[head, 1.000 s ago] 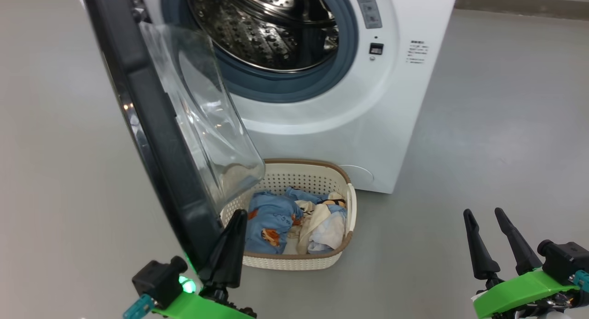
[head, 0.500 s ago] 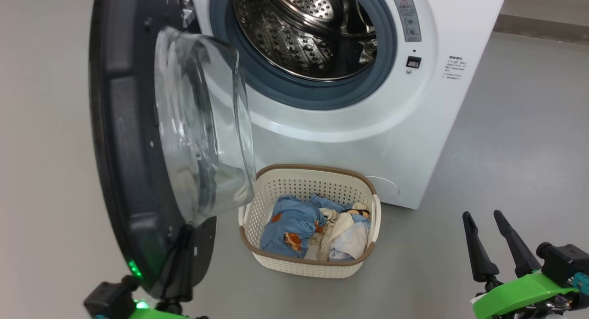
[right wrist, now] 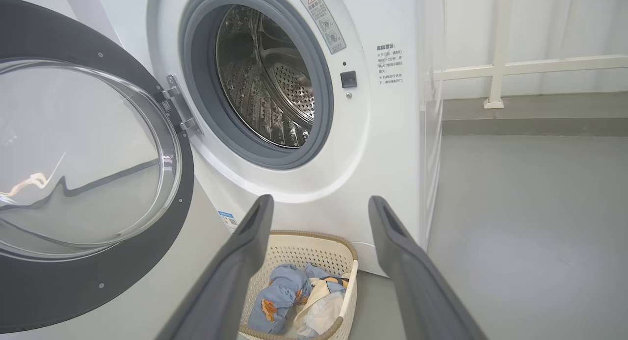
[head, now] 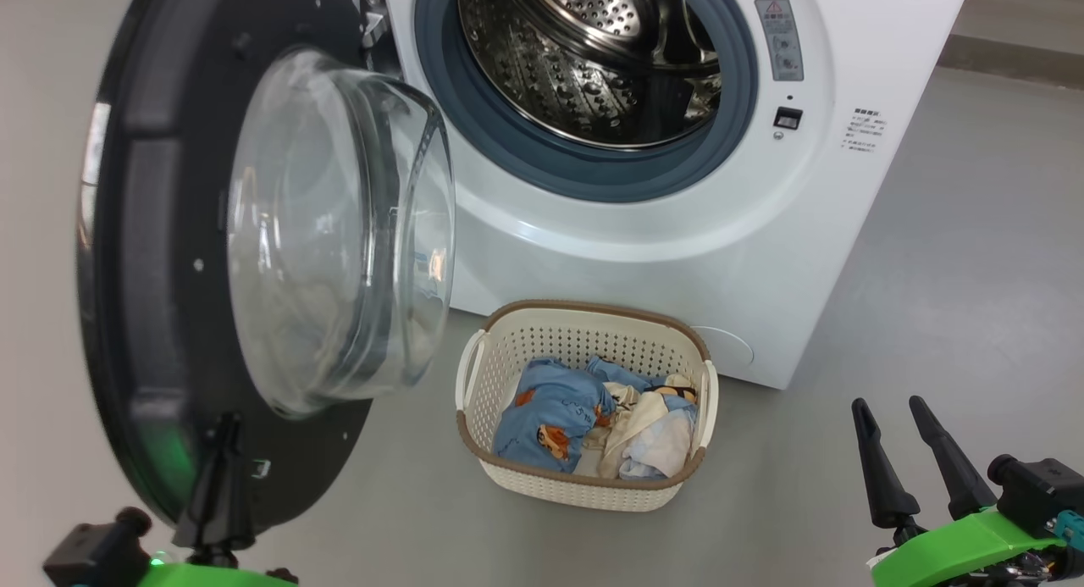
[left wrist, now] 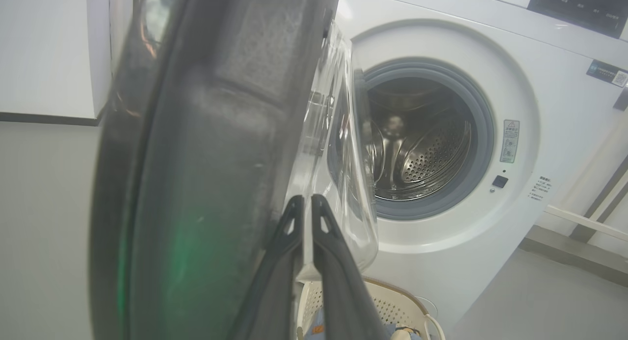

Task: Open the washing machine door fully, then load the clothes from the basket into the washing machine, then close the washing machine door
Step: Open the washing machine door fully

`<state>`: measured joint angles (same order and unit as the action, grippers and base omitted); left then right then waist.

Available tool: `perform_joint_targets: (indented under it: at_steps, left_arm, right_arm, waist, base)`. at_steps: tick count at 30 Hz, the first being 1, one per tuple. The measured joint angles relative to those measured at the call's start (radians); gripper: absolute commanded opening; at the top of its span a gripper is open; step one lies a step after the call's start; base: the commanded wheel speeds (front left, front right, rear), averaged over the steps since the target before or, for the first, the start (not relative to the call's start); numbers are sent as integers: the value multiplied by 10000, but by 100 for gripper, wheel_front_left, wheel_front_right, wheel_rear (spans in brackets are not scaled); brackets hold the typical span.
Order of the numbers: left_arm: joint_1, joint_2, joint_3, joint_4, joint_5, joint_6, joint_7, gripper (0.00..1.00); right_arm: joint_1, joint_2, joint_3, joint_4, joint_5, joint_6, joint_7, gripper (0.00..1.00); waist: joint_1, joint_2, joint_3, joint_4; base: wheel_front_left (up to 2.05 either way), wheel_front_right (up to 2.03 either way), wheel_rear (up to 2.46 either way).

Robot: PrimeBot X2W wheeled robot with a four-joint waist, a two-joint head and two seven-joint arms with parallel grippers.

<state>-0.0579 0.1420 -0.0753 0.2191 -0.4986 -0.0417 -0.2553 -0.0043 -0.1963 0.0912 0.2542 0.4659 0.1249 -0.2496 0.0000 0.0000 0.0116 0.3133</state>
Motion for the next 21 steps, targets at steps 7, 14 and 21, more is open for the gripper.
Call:
perform_joint_targets:
  at_steps: [7,14,21]
  left_arm:
    - [-518,251,667,422,-15,105,0,0]
    - [-1274,282,1751,986,117,161,0,0]
    - [-1967,284,2661,1687,539,148,-2,0]
  right_arm:
    - [-4,-23,-4,-25,0,2,0,100]
    - [-86,-201,0,-36,-2,2,0,100]
    - [-144,-295,-6,-63,-6,2,0,100]
  waist:
    - [0,0,306,81]
    - [0,0,728,146]
    - [1,0,1098,201]
  base:
    - [0,0,0]
    - [0,0,0]
    - [0,0,0]
